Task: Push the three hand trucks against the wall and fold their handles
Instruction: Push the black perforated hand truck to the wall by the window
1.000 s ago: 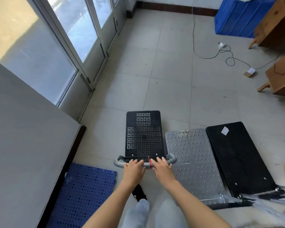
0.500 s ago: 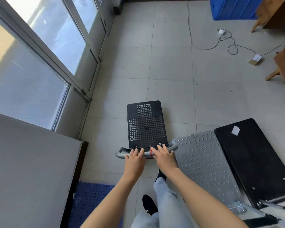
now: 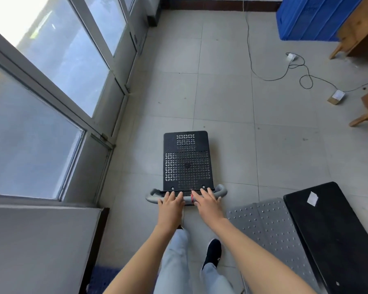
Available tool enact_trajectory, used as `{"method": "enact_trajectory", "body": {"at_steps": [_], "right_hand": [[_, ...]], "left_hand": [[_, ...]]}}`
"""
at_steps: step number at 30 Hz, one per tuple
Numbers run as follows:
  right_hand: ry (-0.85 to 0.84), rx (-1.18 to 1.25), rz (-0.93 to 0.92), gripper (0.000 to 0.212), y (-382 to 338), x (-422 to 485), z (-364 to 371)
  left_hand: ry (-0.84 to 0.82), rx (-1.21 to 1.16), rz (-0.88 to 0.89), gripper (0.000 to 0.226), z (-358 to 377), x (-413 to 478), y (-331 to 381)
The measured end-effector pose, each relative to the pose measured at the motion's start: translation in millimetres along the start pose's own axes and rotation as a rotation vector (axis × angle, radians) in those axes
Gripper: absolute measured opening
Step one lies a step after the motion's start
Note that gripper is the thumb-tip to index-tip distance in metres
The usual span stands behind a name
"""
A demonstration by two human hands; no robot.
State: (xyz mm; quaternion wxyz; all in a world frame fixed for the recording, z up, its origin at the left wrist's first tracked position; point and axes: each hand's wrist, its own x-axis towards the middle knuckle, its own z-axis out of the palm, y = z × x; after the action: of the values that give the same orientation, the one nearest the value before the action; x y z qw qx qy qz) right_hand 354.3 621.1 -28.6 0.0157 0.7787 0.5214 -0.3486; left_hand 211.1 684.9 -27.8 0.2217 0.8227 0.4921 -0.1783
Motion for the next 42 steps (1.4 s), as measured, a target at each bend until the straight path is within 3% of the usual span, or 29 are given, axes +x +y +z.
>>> {"method": "enact_trajectory", "body": {"at_steps": [18, 26, 34, 42], "right_hand": [[0.074, 0.091, 0.072, 0.044, -89.9, 219.5, -125.5], [0.112, 0.129, 0.067, 0.045, -113.1, 317.7, -178.5], [0.105, 0.125, 0.069, 0.043, -140.5, 418.3, -236.6], [0.103, 0.108, 0.101, 0.042, -170.0, 521.7, -306.0]], "left_hand": [[0.004, 0.081, 0.135, 0.044, -158.6, 227.1, -78.4], [0.046, 0.096, 0.109, 0.043, -216.8, 321.0, -96.3], [0.058, -0.048, 0.096, 0.039, -285.4, 418.6, -115.9], [0.034, -0.042, 0.118, 0.038, -358.2, 530.0, -134.6]]}}
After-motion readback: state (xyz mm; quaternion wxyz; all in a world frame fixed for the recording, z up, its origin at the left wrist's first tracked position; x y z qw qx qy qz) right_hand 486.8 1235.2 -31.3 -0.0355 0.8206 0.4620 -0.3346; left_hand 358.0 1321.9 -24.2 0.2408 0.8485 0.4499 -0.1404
